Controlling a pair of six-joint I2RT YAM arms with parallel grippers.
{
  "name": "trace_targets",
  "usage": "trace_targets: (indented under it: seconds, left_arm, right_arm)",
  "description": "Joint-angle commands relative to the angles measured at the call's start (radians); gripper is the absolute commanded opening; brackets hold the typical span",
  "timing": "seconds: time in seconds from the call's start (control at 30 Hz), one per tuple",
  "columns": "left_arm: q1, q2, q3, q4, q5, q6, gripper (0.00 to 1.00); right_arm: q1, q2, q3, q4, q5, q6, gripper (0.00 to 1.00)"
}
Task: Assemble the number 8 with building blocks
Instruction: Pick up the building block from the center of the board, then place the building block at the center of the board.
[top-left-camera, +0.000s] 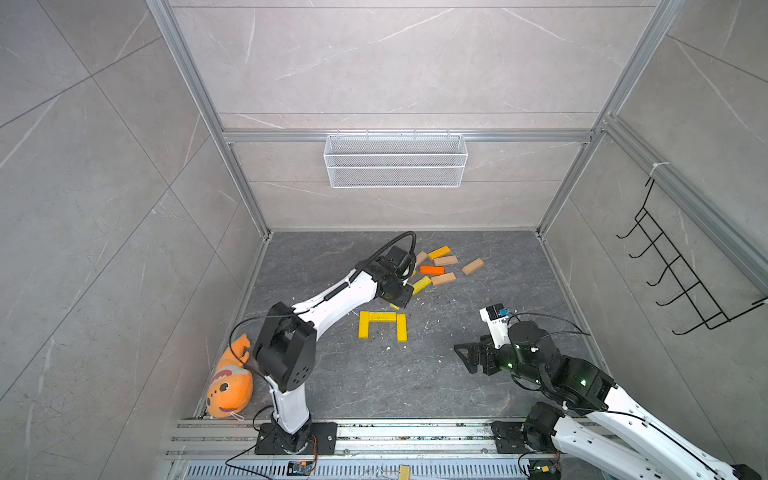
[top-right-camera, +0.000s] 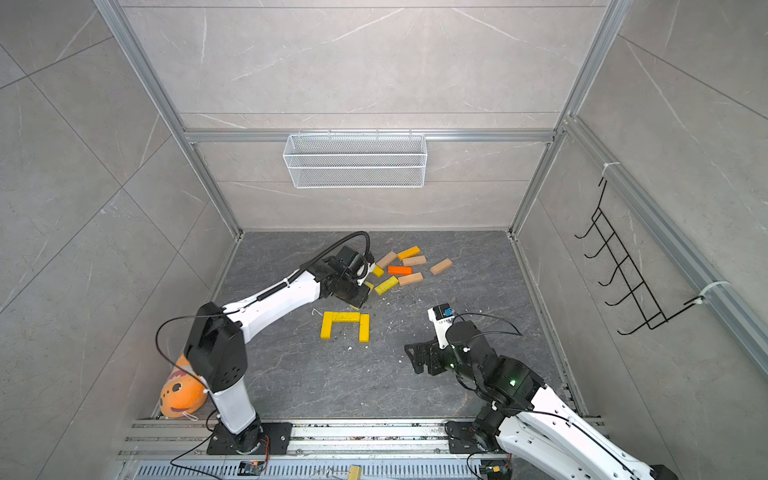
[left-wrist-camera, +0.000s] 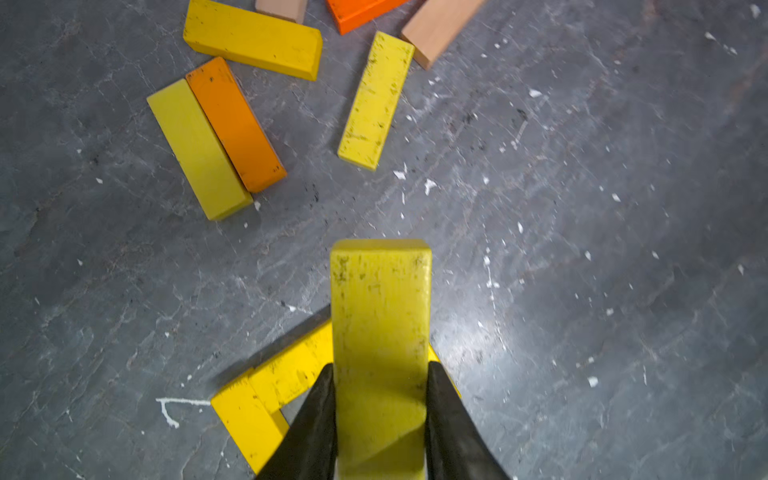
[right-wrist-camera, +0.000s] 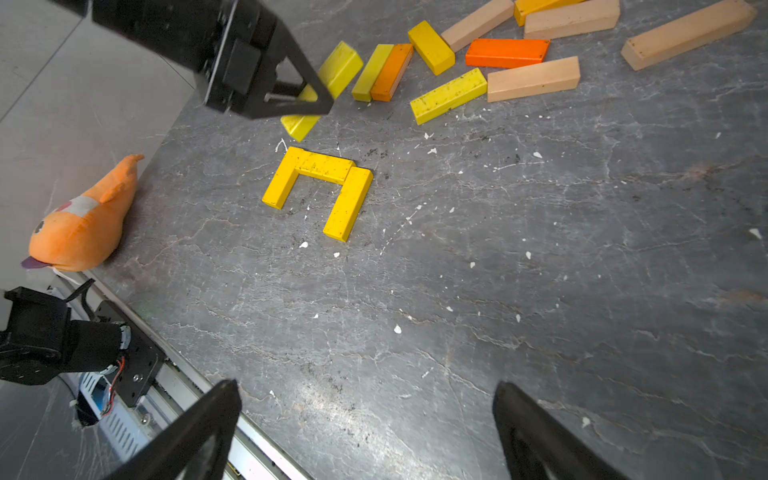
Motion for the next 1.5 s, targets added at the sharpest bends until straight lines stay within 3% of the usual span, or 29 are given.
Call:
trace_targets:
  seconds: [0.0, 0.23, 0.47, 0.8, 0.97, 1.07, 1.47]
  left_arm:
    - [-0.041, -0.113, -0.143, 0.036, 0.024, 0.015, 0.29]
    - [-0.175, -0.226, -0.363, 0.030, -0.077, -0.080, 0.29]
    - [-0.200, -0.242, -0.519, 0.118, -0.075, -0.155, 0.30]
    - [-0.203, -0.154, -0.553, 0.173, -0.081, -0.192, 0.34]
    - [-0.221, -0.167, -0.577, 0.174, -0.108, -0.263, 0.55]
    - [-0.257, -0.183, -0.581, 0.135, -0.165, -0.324, 0.59]
    - [-0.263, -0.274, -0.646, -0.009, -0.222, -0.646, 0.59]
  right_arm:
    - [0.005, 0.018, 0.026, -0.005, -0.035, -0.021, 0.97]
    - [0.010, 0.068, 0.041, 0.013, -0.047, -0.016, 0.97]
    - [0.056, 0.145, 0.042, 0.066, -0.032, -0.004, 0.97]
    - [0.102, 0.168, 0.025, 0.086, 0.010, 0.005, 0.97]
    - [0.105, 0.157, 0.013, 0.086, 0.021, 0.010, 0.97]
    - [0.105, 0.154, 0.004, 0.092, 0.022, 0.016, 0.97]
    - [0.112, 0.150, -0.016, 0.107, 0.030, 0.025, 0.97]
